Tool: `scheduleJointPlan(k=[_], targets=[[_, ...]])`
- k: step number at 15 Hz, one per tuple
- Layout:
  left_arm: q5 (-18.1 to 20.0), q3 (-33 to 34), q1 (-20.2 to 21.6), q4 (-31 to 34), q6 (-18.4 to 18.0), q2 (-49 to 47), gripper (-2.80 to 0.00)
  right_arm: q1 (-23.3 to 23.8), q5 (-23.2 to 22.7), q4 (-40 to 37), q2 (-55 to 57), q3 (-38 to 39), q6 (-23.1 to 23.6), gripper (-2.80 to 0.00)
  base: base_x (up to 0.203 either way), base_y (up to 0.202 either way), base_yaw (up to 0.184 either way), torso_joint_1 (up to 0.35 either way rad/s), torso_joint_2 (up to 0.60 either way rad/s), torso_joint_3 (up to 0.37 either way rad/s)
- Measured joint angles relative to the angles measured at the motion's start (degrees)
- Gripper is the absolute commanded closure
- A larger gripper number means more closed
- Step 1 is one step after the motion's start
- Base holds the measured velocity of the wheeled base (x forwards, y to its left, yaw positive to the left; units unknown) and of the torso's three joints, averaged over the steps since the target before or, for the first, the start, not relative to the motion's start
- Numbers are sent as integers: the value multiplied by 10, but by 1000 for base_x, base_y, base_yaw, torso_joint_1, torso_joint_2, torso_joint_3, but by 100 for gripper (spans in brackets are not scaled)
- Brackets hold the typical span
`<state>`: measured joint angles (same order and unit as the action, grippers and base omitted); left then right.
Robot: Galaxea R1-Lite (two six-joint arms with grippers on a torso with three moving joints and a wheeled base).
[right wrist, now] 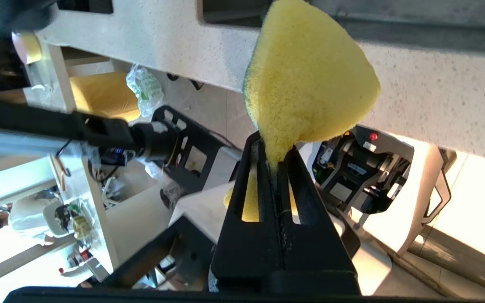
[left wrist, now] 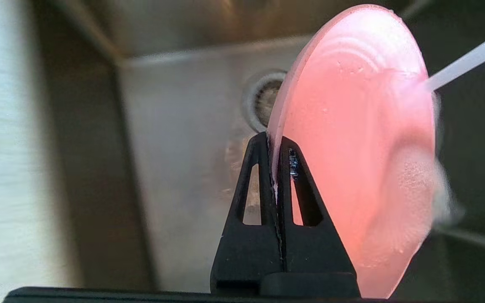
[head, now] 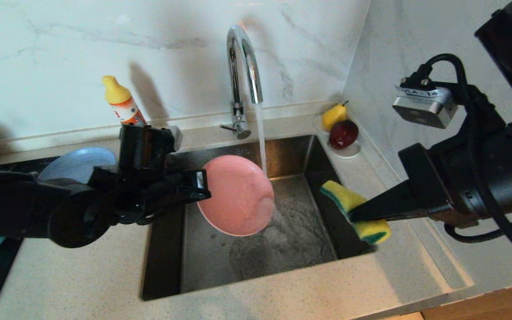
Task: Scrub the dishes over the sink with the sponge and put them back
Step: Rinse the plate
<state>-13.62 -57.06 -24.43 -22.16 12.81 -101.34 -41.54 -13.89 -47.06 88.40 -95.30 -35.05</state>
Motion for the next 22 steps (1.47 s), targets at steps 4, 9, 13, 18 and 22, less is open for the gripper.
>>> scheduleJointPlan(k=[4, 9, 13, 18, 22], targets=[[-1, 59, 29, 0, -46, 89, 0, 8, 0, 15, 10, 20, -3, 0, 0, 0, 0, 0, 0, 0], [0, 116, 51, -1, -88, 172, 0, 10, 0, 15, 11, 31, -4, 0, 0, 0, 0, 0, 0, 0], [0, 136, 65, -42, -130, 198, 0, 14, 0, 15, 10, 34, -5, 0, 0, 0, 0, 0, 0, 0], [0, 165, 78, -114, -201, 210, 0, 14, -1, 15, 8, 38, -4, 0, 0, 0, 0, 0, 0, 0], [2, 187, 79, -120, -201, 235, 0, 14, -1, 15, 8, 38, -3, 0, 0, 0, 0, 0, 0, 0]])
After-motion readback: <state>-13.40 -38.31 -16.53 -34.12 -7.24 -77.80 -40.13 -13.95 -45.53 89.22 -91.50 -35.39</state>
